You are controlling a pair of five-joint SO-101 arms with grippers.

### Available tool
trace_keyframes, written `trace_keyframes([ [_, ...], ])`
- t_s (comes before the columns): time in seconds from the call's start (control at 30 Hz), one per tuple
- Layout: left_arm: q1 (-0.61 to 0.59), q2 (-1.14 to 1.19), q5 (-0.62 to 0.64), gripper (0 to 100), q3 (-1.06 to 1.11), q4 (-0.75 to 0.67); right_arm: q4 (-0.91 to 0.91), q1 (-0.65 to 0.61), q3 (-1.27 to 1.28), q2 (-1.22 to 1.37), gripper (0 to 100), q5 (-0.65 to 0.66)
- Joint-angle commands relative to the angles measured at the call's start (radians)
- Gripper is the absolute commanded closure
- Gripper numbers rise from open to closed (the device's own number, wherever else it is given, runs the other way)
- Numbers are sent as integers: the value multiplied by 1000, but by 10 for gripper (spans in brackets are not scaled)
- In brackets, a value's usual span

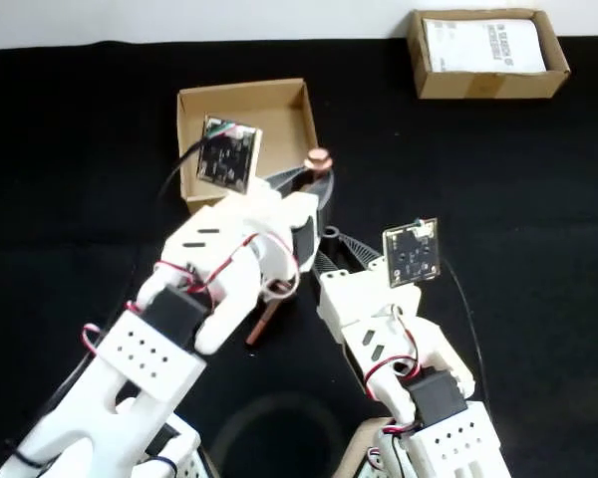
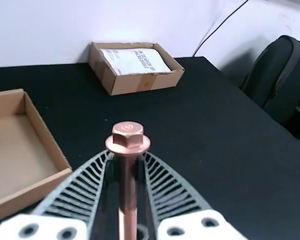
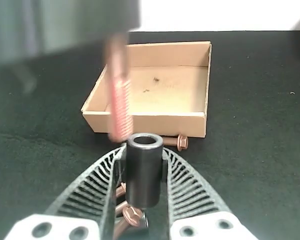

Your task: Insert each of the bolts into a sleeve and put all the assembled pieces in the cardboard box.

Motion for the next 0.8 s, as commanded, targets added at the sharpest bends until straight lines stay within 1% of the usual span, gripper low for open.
trace_keyframes([
  [0.0, 13, 35, 2, 992, -94, -25, -21, -5, -5, -13, 991, -8],
  [0.2, 51, 53, -2, 992, -136, -20, -21, -5, 4, -12, 991, -8],
  [0.4, 53, 58, -2, 992, -128, -18, -21, -4, 4, -12, 991, -8],
  [0.77, 47, 58, -5, 992, -56, -26, -21, -4, 1, -13, 991, -8],
])
